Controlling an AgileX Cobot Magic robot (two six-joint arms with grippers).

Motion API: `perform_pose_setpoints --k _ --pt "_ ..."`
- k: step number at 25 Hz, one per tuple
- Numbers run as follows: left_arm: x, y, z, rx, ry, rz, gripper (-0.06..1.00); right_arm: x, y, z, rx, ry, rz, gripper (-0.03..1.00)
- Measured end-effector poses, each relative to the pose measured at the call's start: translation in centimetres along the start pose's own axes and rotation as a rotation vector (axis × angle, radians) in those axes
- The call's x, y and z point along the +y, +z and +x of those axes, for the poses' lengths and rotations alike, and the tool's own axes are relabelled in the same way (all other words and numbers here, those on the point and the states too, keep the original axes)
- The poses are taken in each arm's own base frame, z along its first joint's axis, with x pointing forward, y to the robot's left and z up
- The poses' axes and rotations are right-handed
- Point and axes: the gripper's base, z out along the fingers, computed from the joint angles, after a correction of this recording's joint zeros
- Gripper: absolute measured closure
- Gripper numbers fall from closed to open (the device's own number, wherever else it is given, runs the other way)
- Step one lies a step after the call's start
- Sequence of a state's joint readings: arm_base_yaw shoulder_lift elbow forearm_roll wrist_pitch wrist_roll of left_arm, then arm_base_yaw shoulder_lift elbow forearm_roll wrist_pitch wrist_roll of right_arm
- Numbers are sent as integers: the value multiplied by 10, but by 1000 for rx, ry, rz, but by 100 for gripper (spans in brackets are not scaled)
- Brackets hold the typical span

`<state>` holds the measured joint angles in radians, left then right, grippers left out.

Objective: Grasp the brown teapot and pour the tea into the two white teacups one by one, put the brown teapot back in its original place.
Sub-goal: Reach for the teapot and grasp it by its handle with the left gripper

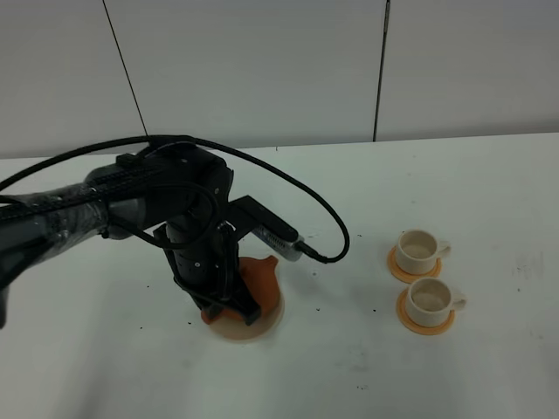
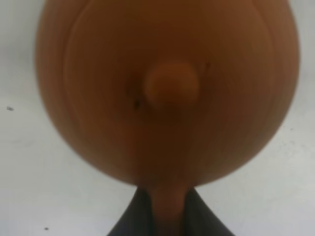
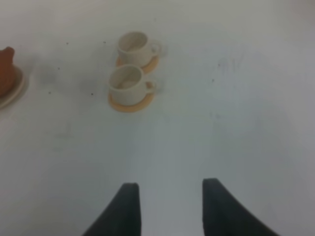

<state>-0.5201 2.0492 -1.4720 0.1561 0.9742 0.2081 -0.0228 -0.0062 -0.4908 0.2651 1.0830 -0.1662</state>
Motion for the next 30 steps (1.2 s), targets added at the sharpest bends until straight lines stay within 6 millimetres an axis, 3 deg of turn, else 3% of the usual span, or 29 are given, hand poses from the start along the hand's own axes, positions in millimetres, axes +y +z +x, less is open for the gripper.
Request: perform_pose_setpoints --k 3,14,30 --pt "1 -8 1 -22 -2 -5 78 0 0 0 0 0 0 67" --pt "1 -8 2 -21 -2 -4 78 0 0 0 0 -1 0 67" --pt "-4 16 7 63 6 23 78 0 0 0 0 0 0 67"
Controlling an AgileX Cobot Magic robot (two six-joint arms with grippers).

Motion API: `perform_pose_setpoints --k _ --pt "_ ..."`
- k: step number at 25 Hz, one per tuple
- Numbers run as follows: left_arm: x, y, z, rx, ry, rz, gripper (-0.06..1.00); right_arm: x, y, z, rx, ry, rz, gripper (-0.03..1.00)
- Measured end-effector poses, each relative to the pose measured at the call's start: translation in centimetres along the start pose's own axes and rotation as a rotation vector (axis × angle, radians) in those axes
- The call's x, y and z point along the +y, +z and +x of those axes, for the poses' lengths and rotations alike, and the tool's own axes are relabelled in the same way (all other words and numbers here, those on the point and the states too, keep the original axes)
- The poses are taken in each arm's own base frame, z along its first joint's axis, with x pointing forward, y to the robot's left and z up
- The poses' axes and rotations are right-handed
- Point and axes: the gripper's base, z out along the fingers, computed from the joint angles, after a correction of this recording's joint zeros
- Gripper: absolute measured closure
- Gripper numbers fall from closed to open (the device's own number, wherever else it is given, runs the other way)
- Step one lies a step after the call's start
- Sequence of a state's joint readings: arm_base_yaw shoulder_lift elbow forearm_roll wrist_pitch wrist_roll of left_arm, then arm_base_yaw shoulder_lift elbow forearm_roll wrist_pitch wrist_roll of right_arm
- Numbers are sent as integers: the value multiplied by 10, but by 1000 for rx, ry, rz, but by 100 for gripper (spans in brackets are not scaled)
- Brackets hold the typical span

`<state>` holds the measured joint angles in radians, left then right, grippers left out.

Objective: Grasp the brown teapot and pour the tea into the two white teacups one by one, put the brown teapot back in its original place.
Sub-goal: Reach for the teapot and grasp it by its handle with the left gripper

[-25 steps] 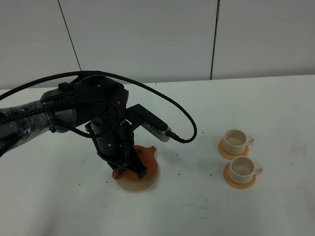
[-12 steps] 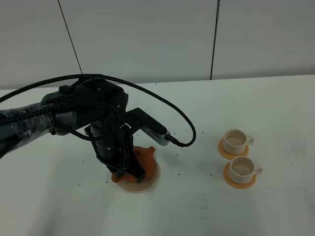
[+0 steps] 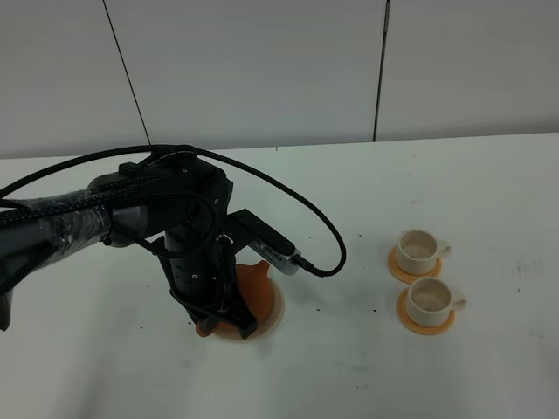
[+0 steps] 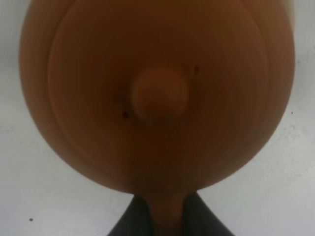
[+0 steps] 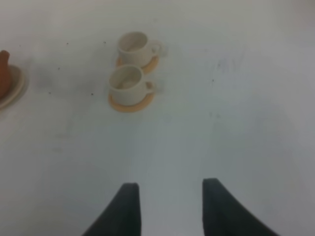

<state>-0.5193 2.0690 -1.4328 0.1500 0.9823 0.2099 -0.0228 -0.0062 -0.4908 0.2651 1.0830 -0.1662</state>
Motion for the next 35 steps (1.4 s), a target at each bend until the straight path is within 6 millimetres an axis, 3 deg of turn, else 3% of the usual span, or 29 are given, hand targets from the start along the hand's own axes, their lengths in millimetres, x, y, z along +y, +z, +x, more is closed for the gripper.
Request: perform_pose_setpoints --k 12,23,35 --pt "-1 0 2 19 -42 13 77 0 0 0 0 -1 0 67" --pt "-3 0 7 81 -66 25 65 0 0 0 0 0 0 67" --pt "6 -17 4 115 -128 29 65 0 0 0 0 -1 0 67"
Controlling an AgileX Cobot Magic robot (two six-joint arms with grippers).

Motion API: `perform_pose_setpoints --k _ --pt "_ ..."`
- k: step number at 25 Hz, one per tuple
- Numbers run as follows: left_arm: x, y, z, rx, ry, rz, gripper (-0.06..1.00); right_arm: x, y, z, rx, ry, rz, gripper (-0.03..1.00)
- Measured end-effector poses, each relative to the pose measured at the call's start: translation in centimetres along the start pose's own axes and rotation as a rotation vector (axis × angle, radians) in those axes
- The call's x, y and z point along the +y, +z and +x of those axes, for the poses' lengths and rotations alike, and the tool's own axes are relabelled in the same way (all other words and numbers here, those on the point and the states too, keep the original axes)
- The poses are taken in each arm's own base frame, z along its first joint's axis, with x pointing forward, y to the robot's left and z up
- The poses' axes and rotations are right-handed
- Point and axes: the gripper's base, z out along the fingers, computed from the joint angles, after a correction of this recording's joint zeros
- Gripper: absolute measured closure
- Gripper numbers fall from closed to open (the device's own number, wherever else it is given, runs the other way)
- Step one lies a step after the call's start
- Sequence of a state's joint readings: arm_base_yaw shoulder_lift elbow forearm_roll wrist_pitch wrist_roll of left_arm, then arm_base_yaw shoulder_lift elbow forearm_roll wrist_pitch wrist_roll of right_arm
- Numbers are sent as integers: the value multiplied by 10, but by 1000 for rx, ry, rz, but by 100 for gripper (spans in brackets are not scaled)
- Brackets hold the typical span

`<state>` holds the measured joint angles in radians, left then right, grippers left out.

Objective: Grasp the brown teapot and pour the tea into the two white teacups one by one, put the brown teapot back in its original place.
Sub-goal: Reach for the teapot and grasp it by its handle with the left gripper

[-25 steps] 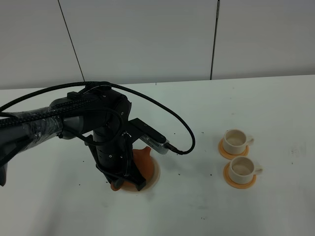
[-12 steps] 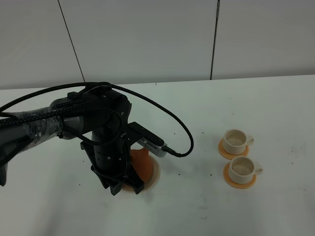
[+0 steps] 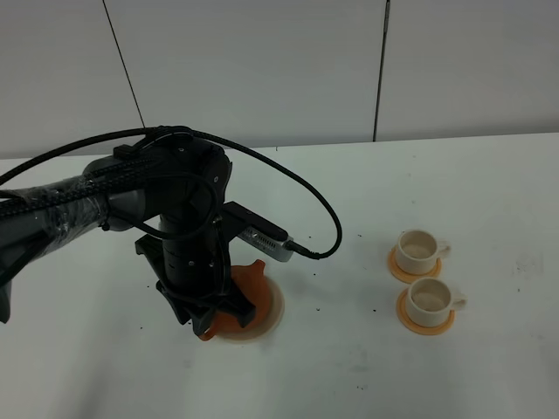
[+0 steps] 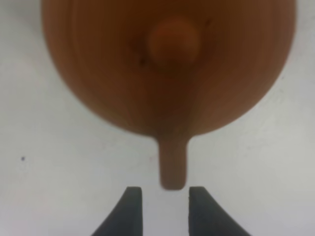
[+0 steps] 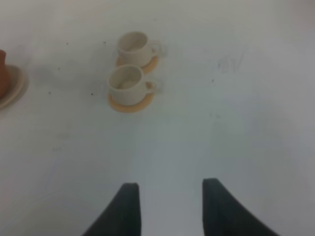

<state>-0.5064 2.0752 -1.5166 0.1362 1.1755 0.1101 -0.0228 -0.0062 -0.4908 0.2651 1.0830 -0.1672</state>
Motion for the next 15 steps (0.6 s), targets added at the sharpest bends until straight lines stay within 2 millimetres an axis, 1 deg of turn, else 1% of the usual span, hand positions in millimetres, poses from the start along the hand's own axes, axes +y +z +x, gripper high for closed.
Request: perform_pose_setpoints --k 4,15 --pt "2 5 -1 13 -10 7 65 0 0 0 0 0 0 67" --pt "2 5 -7 -52 -10 2 65 0 0 0 0 0 0 67"
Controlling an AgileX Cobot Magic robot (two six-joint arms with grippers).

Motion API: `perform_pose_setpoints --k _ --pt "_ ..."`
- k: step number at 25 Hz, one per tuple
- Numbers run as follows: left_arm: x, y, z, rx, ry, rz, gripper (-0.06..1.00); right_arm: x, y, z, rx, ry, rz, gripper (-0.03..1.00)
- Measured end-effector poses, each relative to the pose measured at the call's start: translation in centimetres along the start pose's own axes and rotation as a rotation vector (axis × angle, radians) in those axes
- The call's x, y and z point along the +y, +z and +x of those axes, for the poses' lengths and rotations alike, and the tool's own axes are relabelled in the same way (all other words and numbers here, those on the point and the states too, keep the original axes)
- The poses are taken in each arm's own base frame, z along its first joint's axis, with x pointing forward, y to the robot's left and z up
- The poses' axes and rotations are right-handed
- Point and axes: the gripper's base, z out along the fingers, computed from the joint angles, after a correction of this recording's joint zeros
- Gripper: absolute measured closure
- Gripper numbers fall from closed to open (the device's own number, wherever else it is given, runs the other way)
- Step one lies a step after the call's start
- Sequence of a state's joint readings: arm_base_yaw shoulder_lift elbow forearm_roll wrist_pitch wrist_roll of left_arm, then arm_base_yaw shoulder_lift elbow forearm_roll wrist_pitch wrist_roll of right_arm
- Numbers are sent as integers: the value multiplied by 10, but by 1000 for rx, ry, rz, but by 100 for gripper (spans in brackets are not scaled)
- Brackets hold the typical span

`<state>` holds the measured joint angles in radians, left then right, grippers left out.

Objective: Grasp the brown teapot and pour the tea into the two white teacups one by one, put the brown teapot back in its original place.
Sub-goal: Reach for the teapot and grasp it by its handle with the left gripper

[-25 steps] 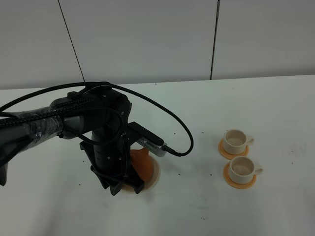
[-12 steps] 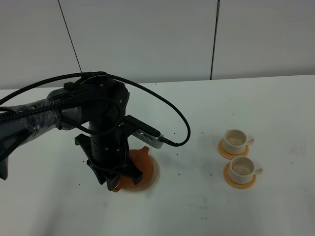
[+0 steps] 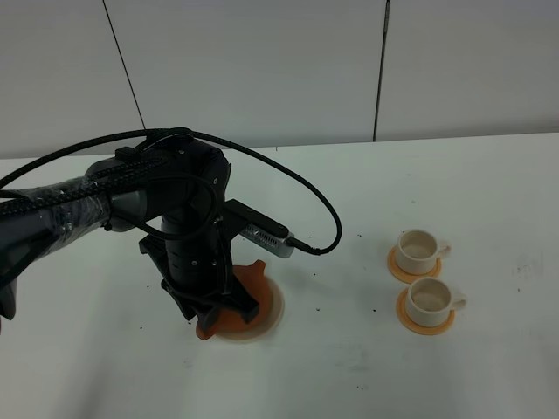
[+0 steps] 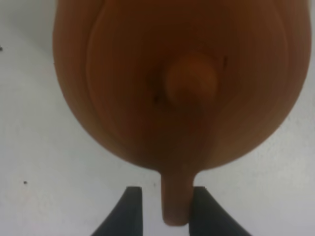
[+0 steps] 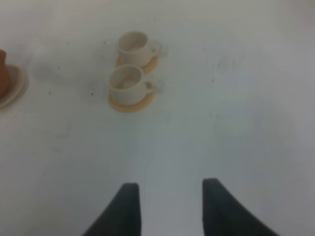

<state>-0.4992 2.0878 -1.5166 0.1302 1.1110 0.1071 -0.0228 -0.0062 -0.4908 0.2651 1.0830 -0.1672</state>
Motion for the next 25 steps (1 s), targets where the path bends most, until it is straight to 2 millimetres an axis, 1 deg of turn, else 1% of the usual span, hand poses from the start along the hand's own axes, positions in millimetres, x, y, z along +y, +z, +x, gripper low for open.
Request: perform_pose_setpoints --k 7,17,20,24,25 --pt "-2 9 -4 0 -5 21 65 0 0 0 0 1 0 67" --pt "-3 10 -5 -8 -6 24 65 0 0 0 0 0 0 67" --pt "-3 10 -5 -10 -7 26 67 0 0 0 0 0 0 67" --pt "-3 10 -6 -10 -7 27 77 0 0 0 0 0 0 67" --pt "-3 10 -6 -10 -7 27 78 0 0 0 0 0 0 67"
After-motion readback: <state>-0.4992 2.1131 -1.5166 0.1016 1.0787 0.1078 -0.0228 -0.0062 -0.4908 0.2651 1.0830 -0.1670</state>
